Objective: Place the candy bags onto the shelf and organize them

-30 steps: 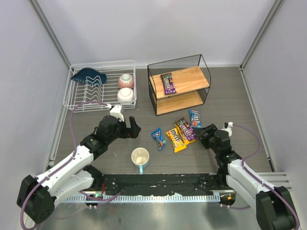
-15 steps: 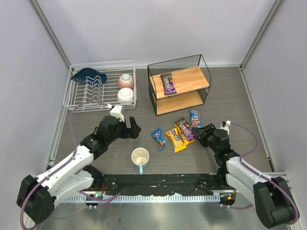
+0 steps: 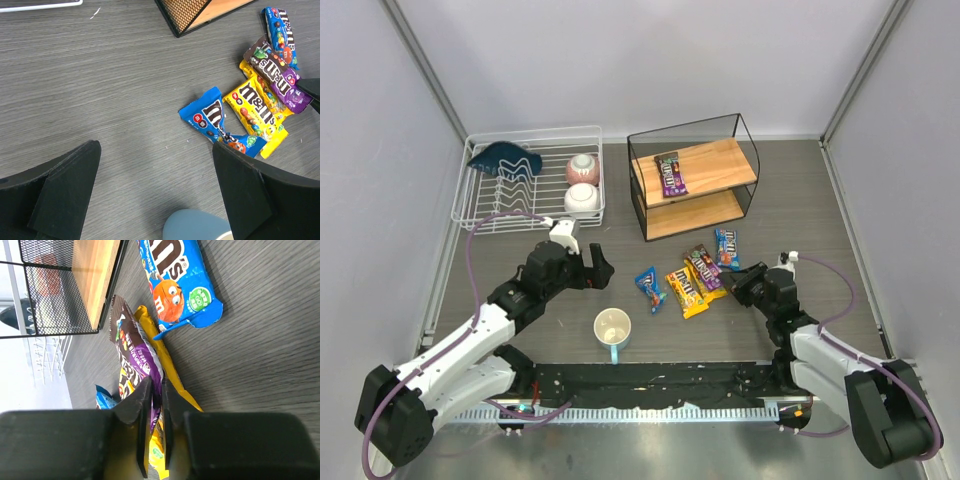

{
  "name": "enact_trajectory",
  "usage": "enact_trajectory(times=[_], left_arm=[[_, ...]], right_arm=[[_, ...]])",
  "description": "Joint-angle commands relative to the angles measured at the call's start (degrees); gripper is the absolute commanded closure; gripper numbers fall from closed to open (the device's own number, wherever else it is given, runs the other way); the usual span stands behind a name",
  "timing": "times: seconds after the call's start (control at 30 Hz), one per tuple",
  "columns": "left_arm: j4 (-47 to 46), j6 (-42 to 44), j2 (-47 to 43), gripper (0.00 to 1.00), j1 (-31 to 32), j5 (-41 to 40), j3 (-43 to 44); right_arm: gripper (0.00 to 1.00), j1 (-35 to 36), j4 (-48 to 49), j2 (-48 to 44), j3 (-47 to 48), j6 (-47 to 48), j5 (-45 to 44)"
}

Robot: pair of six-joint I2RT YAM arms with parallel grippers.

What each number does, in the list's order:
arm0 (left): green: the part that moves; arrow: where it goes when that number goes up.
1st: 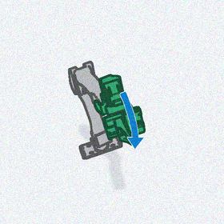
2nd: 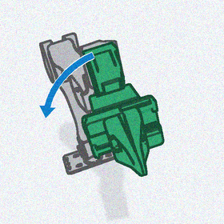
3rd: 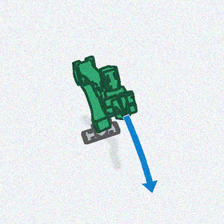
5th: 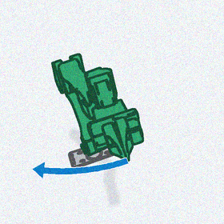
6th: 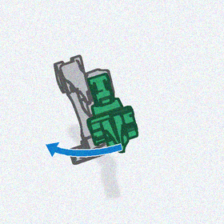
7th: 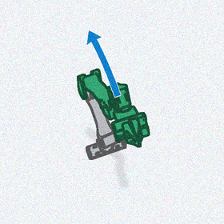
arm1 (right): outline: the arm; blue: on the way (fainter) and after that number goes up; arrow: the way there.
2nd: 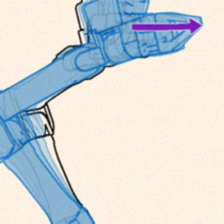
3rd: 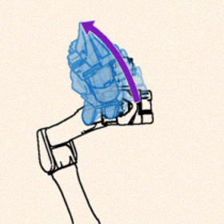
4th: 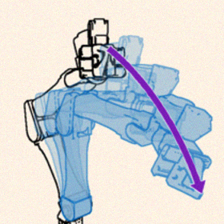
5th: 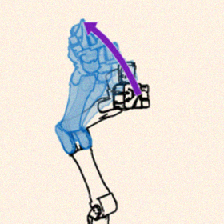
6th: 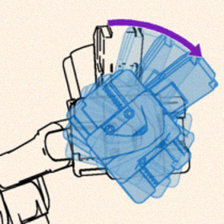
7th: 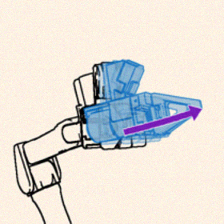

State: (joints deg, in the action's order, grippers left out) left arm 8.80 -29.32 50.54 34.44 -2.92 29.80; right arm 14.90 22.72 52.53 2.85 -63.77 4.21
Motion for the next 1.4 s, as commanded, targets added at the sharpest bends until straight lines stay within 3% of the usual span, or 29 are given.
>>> enact_trajectory(times=[0.0, 0.1, 0.63, 0.9, 1.1, 1.37], left_arm=[[-1.7, 0.8, -0.5, 0.00, 0.2, 0.6, 0.9], [-1.7, 0.8, -0.4, 0.00, 0.2, 0.6, 0.9], [-1.2, 0.8, -0.8, 0.00, 0.3, 0.6, 1.1], [-1.2, 0.8, -0.6, 0.00, 0.4, 0.5, 1.1], [-1.0, 0.9, -0.7, 0.00, 0.4, 0.3, 1.2], [-1.0, 0.8, -0.4, 0.00, 0.4, 0.2, 1.1]], right_arm=[[0.89, 0.3, 2.0, -0.6, -2.5, -0.1, -0.1], [0.99, 0.3, 0.1, -1.6, -1.4, 0.6, -0.4], [0.99, 0.2, -21.0, -14.9, 19.1, 15.8, -0.8], [0.99, 0.2, -26.3, -11.5, 31.6, 21.1, 4.8], [0.99, 0.1, -28.0, -11.5, 39.3, 23.6, 3.4], [0.99, 0.2, -23.6, -3.5, 44.6, 24.7, 0.3]])
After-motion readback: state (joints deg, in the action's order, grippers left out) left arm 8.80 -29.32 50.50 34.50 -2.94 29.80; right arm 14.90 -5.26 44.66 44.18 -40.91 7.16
